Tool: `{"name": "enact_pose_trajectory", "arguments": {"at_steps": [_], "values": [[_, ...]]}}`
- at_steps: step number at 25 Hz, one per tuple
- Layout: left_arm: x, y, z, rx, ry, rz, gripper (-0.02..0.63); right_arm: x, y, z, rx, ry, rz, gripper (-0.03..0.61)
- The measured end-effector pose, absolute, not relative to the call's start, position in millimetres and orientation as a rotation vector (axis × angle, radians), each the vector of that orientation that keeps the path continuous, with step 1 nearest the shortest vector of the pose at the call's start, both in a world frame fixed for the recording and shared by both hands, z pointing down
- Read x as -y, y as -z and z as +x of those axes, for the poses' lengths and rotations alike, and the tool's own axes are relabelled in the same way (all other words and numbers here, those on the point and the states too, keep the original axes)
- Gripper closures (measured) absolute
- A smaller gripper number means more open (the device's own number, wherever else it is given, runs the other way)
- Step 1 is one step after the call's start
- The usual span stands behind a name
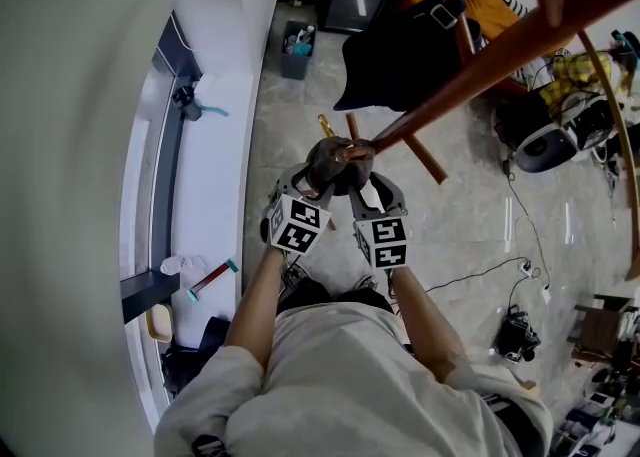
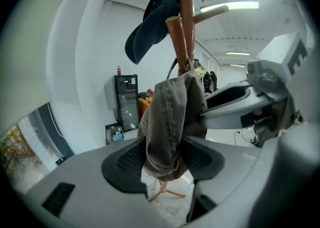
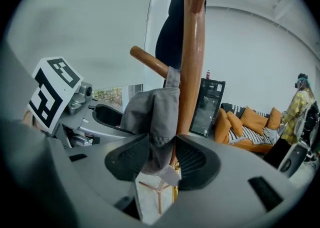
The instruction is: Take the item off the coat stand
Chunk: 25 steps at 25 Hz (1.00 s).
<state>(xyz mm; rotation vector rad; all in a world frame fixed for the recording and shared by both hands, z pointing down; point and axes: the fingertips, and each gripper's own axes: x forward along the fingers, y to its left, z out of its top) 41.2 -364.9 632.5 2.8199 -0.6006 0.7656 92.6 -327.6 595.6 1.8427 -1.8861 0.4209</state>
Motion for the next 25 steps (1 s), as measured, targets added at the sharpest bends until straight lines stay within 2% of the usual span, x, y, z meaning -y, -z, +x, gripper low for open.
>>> {"name": "enact_pose_trajectory", "arguments": {"at_steps": [3,6,7,25], "values": [[367,-629,41,0.632,-0.759,2.829,0.449,331,-595,93,1.88,-0.4,1.838,0.446],[367,-625,42,0.65,-0.758,2.865,0.551,331,-592,91,1.888,-0.369,1.834,0.495],[367,-623,42,0.664,-0.754,2.87,0.568,330,-591,91,1.891,-0.357,1.834,0.511],[363,-592,28,0.857,-0.714,2.856,0.58,324,-566,79,2.012,-0.265,1.808,0.526]]}}
